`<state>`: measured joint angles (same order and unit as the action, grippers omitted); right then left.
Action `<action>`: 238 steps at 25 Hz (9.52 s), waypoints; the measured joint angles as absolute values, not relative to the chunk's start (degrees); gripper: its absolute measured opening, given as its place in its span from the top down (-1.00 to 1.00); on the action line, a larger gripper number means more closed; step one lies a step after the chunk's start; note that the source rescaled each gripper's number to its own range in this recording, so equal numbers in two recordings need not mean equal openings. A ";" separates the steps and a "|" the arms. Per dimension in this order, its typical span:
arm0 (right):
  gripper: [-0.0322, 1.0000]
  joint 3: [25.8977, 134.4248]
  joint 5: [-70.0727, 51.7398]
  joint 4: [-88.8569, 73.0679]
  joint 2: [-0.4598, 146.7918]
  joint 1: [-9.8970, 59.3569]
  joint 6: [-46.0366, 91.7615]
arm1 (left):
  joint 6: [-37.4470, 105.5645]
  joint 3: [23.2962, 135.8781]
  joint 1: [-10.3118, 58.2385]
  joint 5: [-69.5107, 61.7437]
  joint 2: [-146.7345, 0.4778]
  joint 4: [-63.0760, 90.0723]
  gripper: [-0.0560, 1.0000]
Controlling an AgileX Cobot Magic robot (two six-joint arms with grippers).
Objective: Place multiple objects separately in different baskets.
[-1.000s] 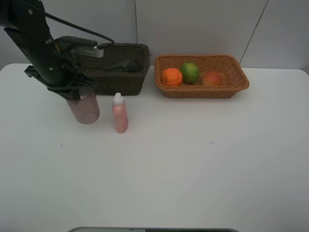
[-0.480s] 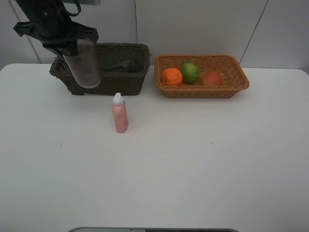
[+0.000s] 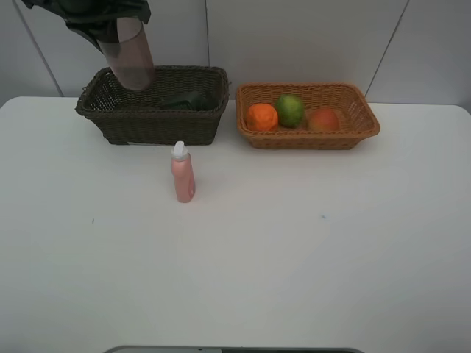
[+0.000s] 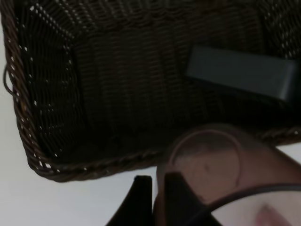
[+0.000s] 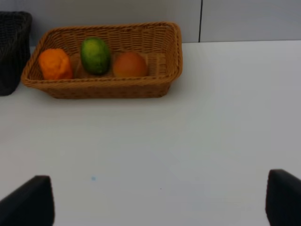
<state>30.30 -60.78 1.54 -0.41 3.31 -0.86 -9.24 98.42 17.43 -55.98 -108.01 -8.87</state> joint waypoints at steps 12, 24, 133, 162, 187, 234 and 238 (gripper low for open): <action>-1.00 30.30 -60.78 1.54 -0.41 3.31 -0.86 | -9.24 100.69 13.36 -42.17 -119.51 -12.68 0.89; -1.00 30.30 -60.78 1.54 -0.41 3.31 -0.86 | -9.24 100.69 12.62 -34.10 -127.22 -14.47 0.89; -1.00 30.30 -60.78 1.54 -0.41 3.31 -0.86 | -34.63 74.84 36.00 -36.85 -117.60 -7.70 0.15; -1.00 30.30 -60.78 1.54 -0.41 3.31 -0.86 | -29.30 79.12 32.86 -42.14 -106.92 -12.43 0.15; -1.00 30.30 -60.78 1.54 -0.41 3.31 -0.86 | -29.29 79.14 16.30 -29.29 -104.18 -22.04 0.15; -1.00 30.30 -60.78 1.54 -0.41 3.31 -0.86 | -28.17 78.75 12.82 -27.10 -109.44 -22.62 -0.92; -1.00 30.30 -60.78 1.54 -0.41 3.31 -0.86 | -25.89 73.89 14.10 -30.87 -101.64 -19.79 -0.92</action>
